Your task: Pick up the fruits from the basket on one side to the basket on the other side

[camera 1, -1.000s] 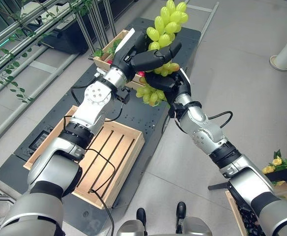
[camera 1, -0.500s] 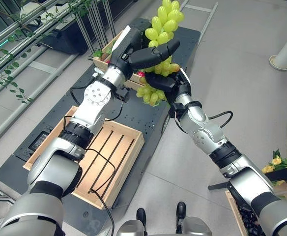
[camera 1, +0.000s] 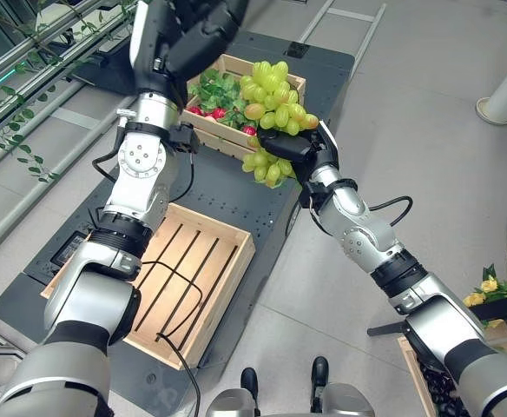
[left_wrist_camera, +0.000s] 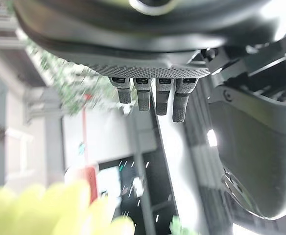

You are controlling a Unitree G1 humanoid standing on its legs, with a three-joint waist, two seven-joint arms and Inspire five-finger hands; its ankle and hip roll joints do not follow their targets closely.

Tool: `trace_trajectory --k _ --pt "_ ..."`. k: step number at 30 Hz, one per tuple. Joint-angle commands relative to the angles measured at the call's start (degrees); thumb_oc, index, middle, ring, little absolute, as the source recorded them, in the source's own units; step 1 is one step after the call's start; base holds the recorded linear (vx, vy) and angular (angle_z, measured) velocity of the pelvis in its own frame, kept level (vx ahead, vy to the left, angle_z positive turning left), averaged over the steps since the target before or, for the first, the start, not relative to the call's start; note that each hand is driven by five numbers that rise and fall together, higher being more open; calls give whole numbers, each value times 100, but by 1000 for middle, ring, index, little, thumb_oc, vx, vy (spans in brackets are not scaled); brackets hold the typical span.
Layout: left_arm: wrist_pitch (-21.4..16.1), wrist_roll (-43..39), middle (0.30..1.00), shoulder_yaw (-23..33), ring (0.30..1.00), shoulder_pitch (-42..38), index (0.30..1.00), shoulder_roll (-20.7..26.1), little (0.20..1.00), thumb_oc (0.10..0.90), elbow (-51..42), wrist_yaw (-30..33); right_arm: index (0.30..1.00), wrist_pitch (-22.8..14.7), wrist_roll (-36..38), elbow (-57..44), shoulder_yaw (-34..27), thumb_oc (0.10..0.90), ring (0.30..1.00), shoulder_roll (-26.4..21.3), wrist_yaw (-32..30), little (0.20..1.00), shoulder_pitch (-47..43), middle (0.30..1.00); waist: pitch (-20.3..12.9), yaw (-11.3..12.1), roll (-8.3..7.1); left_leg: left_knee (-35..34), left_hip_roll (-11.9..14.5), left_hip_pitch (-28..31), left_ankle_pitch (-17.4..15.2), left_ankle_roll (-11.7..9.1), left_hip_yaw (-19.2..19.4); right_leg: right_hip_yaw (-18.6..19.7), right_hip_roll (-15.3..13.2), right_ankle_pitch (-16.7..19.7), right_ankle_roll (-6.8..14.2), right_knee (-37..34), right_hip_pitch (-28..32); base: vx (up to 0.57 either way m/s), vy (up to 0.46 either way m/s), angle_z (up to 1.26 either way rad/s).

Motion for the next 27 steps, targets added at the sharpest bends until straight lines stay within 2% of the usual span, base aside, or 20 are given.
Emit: trace_trajectory --k 1,7,12,16,21,27 --pt "-838 383 900 21 900 -26 900 57 900 800 643 441 300 -870 94 318 -284 400 300 601 429 300 -10 300 -1745 129 6 20 -148 -225 -466 -71 -415 -5 -132 -595 -117 4 255 0 0 0" --pt "-681 529 900 87 900 200 900 -1 900 800 596 470 300 -938 7 182 -351 400 300 629 484 300 103 300 -1744 119 -2 10 -137 -183 -483 -76 -410 3 -128 -601 -110 4 288 0 0 0" --pt "-504 837 900 233 900 738 900 -84 900 800 429 336 300 -1027 -221 -212 -466 400 300 589 622 300 488 300 -1730 82 -31 5 -131 -185 -486 -53 -377 64 -118 -576 -95 4 258 2 3 -2" --pt "-359 1060 900 483 900 1474 900 -170 900 800 65 199 300 -1075 -253 -761 -672 400 300 433 1046 300 1096 300 -1694 8 -60 10 -123 -192 -487 -14 -301 172 -107 -540 -72 4 203 0 8 -2" --pt "-113 778 900 902 900 2457 900 -591 900 800 -123 80 300 -1165 -646 -1202 -1017 400 300 193 1597 300 1956 300 -1610 -149 -98 11 -112 -149 -505 35 -149 327 -96 -490 -28 4 164 -17 34 -13" --pt "-95 792 900 1145 900 3184 900 -916 900 800 -191 4 300 -1323 -1025 -1607 -1405 400 300 -115 1958 300 2708 300 -1540 -316 -160 0 -86 -91 -525 74 18 481 -88 -435 25 4 123 -11 28 -18"
